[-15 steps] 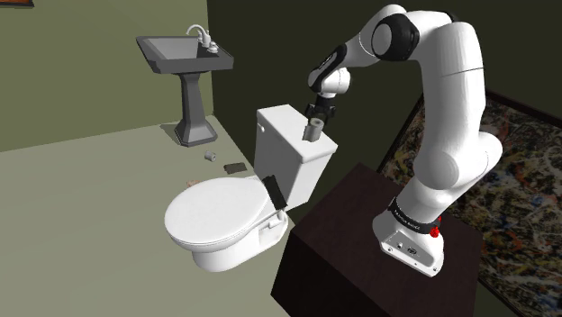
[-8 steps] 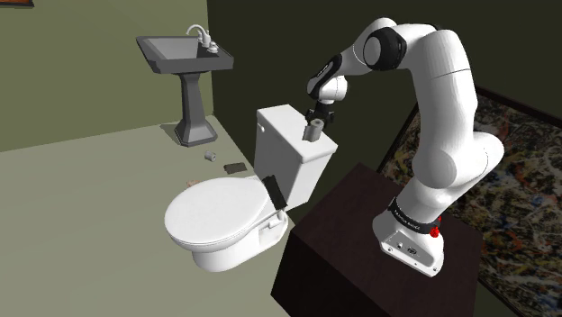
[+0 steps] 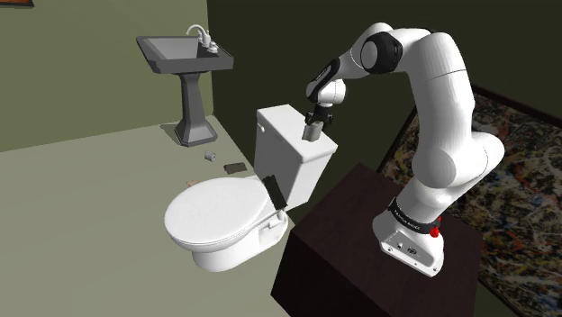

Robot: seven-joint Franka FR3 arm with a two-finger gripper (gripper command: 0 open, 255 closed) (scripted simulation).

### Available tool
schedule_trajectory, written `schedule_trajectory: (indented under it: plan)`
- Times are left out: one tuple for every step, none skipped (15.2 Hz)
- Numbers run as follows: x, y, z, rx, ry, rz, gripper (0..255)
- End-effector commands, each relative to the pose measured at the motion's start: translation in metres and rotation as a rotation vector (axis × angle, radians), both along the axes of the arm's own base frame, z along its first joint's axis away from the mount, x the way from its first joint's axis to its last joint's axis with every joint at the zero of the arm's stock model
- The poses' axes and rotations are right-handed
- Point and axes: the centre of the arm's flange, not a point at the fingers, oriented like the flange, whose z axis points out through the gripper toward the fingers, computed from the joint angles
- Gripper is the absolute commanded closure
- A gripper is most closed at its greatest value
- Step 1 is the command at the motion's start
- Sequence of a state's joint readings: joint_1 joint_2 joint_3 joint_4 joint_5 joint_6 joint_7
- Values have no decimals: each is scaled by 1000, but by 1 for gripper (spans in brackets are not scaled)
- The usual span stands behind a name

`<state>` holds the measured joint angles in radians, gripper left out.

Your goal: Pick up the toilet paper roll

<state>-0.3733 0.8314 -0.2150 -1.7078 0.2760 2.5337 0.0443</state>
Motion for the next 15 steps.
schedule_trajectory:
  plan:
    - [-1,0,-2,0,2,-1,255]
    - [-1,-1,-2,0,2,-1,255]
    - [-1,0,-2,0,2,-1,255]
    - [-1,0,-2,0,2,-1,255]
    - [-1,0,-1,0,2,-1,255]
    - [-1,0,-1,0,2,-1,255]
    - [-1,0,4,0,2,-1,255]
    - [-1,0,9,0,2,-1,255]
    - [-1,0,14,0,2,-1,255]
    - [-1,0,20,0,2,-1,255]
    - [-1,0,25,0,2,-1,255]
    - [-1,0,30,0,2,-1,255]
    - [-1,0,36,0,2,-1,255]
    - [-1,0,41,0,2,-1,255]
    - [-1,0,46,0,2,-1,255]
